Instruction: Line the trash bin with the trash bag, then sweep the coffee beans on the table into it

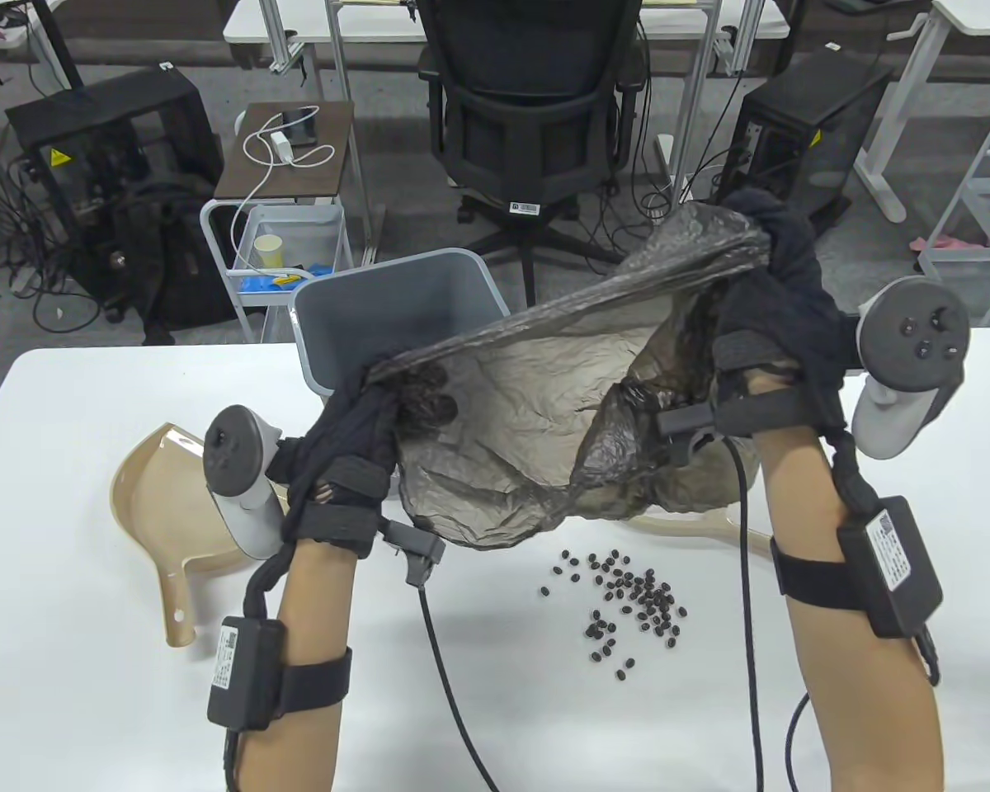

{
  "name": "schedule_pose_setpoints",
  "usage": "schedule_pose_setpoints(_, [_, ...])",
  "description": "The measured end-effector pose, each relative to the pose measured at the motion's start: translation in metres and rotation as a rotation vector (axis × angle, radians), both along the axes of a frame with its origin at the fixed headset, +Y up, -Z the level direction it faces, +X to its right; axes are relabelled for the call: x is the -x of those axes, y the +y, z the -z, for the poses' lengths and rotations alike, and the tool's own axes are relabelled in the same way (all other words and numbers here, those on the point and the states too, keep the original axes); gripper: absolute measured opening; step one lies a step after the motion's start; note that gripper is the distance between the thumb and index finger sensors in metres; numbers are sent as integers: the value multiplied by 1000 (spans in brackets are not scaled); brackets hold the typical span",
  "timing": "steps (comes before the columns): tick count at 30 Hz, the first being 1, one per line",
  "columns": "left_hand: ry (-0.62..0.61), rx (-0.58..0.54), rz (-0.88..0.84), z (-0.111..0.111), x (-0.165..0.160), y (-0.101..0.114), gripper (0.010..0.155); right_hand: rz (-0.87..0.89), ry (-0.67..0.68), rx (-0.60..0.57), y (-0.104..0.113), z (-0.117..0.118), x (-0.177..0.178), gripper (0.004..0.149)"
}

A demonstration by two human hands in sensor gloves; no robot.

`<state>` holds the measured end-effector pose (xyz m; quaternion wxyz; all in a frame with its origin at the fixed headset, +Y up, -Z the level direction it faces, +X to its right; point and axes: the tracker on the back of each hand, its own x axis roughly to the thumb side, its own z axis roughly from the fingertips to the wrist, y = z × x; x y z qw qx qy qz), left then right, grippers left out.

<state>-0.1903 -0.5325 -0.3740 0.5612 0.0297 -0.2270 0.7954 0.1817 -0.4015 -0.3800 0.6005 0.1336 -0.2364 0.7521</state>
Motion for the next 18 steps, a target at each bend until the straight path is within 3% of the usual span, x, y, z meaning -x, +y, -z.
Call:
schedule_pose_setpoints(3, [-207,-84,-273,11,9,5,42,77,86,-21,3,12,21,41])
schedule_pose_setpoints(8, [-88,-281,-345,26,23,19,37,193,353,-60,-1,36,46,41])
schedule_pose_setpoints(12, [-146,-454,-486,34,32,28,35,235,534,-194,-14,51,59,41])
schedule_pose_setpoints(13, [-124,-513,-508,34,36,28,34,213,561,-275,-19,55,62,41])
schedule_pose_setpoints(15, [-34,-571,-497,35,44,25,34,204,582,-304,-31,62,67,41])
schedule_pose_setpoints(18, [43,-502,-399,43,61,2,33,183,508,-289,-54,75,73,40])
